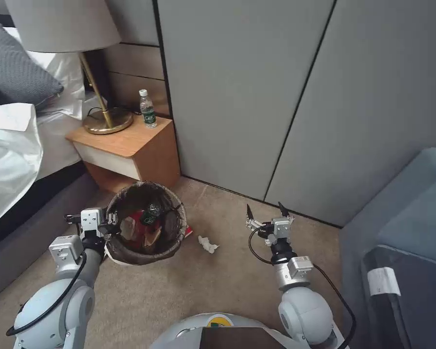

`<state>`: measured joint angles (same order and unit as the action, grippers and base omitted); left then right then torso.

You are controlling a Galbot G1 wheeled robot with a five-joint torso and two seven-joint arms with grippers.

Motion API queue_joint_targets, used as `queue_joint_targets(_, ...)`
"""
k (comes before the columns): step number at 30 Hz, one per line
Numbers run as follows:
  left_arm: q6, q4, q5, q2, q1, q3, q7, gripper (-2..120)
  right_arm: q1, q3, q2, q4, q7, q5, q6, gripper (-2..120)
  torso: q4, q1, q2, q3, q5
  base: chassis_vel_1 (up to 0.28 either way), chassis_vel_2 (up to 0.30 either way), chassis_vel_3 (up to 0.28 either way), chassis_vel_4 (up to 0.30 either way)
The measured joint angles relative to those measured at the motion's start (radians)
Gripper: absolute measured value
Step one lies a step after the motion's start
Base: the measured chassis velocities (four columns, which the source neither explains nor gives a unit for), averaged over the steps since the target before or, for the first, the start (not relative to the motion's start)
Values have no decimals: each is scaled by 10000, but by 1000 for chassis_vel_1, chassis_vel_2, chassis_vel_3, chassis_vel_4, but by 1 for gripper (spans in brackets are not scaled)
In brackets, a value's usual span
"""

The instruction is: Pick up the trash bin, then pick up the garbage from the floor and place it into the trash bin.

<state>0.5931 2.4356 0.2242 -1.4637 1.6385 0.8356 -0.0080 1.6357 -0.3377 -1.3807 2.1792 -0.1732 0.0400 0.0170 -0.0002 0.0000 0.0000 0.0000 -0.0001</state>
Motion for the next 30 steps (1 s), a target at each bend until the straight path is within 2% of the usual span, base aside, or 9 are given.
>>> queue_joint_targets(30, 24, -147, -23, -30, -128, 69, -55, 7, -476, 71, 209, -498, 2, 228, 179, 100, 2, 0, 0, 0, 0, 78, 78, 79, 78)
